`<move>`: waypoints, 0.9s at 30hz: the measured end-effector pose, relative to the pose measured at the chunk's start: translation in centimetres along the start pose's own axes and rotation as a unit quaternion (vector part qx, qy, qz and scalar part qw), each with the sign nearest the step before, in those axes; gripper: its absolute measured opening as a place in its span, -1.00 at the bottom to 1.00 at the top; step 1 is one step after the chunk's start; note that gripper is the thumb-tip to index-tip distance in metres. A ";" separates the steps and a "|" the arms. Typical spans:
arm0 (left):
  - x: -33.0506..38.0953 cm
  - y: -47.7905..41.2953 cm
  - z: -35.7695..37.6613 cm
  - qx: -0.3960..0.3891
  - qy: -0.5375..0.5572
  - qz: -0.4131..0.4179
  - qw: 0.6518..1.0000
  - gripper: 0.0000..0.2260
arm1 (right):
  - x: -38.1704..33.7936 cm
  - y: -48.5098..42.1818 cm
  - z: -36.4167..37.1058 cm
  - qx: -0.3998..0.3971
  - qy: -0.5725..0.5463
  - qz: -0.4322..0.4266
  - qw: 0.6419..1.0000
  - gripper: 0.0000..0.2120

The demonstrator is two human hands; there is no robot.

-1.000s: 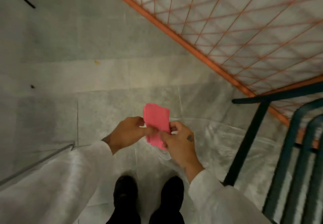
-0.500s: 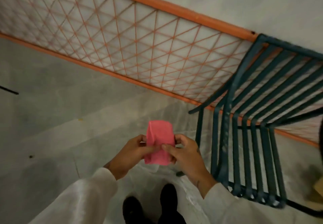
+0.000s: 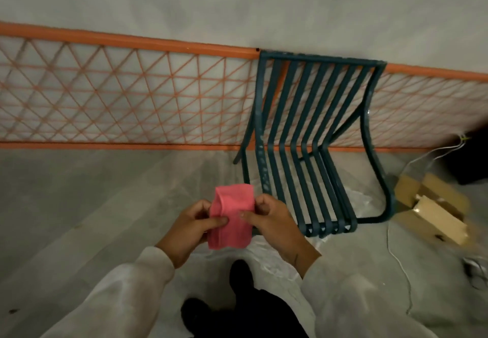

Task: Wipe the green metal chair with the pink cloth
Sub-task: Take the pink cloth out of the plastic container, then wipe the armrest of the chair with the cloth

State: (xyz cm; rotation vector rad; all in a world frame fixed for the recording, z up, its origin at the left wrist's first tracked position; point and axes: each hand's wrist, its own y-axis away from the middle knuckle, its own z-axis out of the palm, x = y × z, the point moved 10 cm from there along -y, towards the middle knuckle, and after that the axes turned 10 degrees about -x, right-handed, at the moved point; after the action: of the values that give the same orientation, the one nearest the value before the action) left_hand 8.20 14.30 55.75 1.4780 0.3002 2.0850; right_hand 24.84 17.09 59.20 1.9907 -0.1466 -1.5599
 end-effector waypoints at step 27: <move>5.6 -1.8 23.3 0.076 -0.108 0.149 0.980 -0.73 | -1.4 12.8 -20.3 0.050 0.009 -0.181 0.982 -0.74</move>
State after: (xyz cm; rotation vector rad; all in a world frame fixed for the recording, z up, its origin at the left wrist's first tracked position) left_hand 28.91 15.80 67.88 1.9257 0.1646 2.1392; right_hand 46.46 15.08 69.64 2.2027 0.1567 -1.7849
